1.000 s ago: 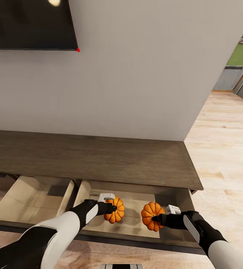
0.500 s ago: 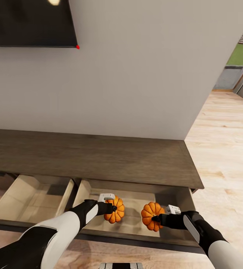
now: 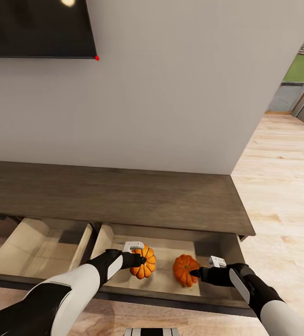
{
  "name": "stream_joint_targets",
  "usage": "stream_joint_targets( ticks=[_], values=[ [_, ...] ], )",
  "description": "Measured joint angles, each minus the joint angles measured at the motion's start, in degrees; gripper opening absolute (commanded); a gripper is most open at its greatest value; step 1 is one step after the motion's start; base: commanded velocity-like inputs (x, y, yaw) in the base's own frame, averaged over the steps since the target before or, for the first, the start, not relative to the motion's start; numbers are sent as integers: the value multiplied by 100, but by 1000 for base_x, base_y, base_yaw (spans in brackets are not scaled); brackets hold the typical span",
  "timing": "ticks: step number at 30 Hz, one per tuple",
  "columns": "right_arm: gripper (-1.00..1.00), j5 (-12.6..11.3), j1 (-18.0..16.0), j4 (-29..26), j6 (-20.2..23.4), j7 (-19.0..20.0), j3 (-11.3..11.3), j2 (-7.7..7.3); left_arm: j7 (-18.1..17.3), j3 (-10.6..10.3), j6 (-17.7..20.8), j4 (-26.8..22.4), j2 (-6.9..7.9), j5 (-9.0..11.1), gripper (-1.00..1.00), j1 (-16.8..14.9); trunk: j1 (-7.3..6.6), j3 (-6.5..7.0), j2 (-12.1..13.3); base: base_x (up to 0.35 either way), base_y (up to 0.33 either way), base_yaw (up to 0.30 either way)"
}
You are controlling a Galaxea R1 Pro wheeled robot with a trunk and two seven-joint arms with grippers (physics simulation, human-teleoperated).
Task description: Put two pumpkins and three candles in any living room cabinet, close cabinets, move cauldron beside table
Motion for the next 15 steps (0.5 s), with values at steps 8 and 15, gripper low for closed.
stream_joint_targets(
  ticks=[8, 15],
  values=[
    [100, 0, 0, 0, 0, 5, 0, 0, 0, 0, 0, 0, 0, 0, -100, 0, 0, 0, 0, 0, 0, 0],
    [100, 0, 0, 0, 0, 5, 0, 0, 0, 1, -6, 4, 0, 1, -100, 0, 0, 0, 0, 0, 0, 0]
  ],
)
